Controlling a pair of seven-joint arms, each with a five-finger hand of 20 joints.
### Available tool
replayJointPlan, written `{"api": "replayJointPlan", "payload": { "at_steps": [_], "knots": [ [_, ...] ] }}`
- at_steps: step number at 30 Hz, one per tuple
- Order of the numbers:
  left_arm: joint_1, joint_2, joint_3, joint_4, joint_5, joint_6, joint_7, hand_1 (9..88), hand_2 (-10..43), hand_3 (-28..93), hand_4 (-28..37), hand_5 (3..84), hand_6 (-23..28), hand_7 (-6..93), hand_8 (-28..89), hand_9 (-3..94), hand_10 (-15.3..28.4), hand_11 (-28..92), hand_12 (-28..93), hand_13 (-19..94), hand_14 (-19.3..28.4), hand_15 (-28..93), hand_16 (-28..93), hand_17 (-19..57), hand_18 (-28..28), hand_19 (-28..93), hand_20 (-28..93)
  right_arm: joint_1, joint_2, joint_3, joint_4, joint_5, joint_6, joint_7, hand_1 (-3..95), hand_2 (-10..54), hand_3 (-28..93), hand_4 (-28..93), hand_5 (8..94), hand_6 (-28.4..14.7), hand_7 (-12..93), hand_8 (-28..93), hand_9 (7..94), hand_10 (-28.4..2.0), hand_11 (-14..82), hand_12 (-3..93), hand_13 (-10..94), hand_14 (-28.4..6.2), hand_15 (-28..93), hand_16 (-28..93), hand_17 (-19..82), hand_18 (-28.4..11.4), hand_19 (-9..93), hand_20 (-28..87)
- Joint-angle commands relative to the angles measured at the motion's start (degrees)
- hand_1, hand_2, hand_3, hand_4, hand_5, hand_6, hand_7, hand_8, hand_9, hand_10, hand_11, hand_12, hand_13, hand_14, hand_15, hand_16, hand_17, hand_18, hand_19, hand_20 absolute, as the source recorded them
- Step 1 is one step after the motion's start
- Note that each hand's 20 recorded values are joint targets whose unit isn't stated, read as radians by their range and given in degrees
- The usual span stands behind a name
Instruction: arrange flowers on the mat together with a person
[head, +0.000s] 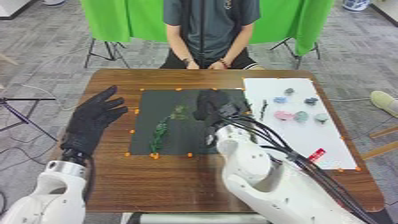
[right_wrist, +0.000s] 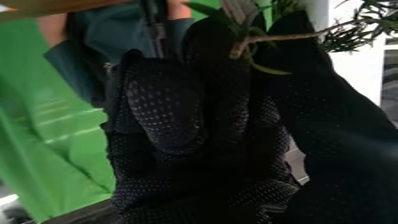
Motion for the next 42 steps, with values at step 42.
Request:
{"api": "replayJointPlan", "payload": {
  "at_steps": [42],
  "knots": [
    [-5.08,0.12,4.28,2.42,0.95,-2.48,-2.72,24.6,4.9,78,-23.9,39.6,8.3,10.0,-8,36.1,19.8,23,9,26,28.2,50,-9,-8.9,26.5,52,13,0.84,-10.60,-7.48,7.80,-6.81,-14.55,10.00,40.4,0.1,63,-21,91.7,-0.3,16,-11,93.7,-12.2,37.6,22.4,87,-10.1,62,22,43,-24.1,93,1]
  ]
}}
